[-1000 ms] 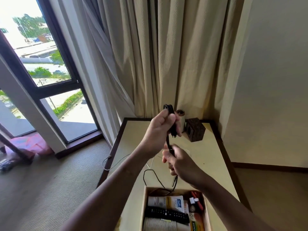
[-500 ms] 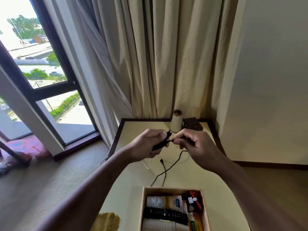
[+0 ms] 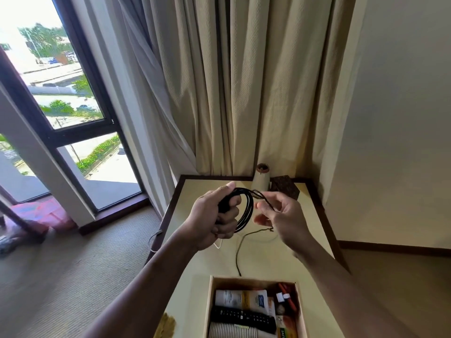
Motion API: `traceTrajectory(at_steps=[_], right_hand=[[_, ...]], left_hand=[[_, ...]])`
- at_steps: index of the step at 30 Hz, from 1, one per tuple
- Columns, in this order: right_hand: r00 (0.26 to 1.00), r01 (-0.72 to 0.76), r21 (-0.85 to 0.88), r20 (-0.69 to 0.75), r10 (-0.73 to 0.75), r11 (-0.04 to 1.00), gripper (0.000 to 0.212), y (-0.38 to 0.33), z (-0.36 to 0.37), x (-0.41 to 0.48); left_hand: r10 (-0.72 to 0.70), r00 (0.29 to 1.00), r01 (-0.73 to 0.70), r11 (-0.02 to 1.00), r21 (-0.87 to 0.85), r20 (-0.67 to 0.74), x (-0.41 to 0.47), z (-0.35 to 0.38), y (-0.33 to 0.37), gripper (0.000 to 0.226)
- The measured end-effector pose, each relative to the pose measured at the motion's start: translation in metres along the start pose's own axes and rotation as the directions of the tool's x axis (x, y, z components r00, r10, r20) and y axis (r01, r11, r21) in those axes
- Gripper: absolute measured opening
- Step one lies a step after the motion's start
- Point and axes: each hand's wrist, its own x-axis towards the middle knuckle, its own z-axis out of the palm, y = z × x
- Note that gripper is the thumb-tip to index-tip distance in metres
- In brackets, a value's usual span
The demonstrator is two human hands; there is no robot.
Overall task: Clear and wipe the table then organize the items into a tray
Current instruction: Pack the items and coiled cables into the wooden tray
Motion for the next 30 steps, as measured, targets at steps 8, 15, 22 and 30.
traceTrajectory(at_steps=[8,15,22,30], right_hand=[[0.924,0.359,-0.342,0.003,-0.381,0.868,0.016,-0.004,-0.023,0.007],[0.915,0.272,-0.421,-0.167,-0.368,0.866,0.02,-0.002,-0.03,0.036],[0.986,0.144,-0.378,-0.022,-0.165,0.915,0.035,0.011,-0.008,0.034],[0.916,0.36,-0.265,0.284,-0.285,0.894,0.029,0.003,0.025,0.008]], left_hand=[[0.11,0.978,-0.046,0.943,0.331,-0.177,-0.007,-0.028,-0.005,0.043],[-0.1,0.946,0.006,0.957,0.289,0.31,-0.017,-0.02,-0.001,0.041],[0.369,0.917,-0.299,0.888,-0.351,0.152,-0.005,0.025,0.045,0.043],[0.668,0.743,-0.624,0.717,0.31,-0.047,0.052,0.027,0.077,0.043]])
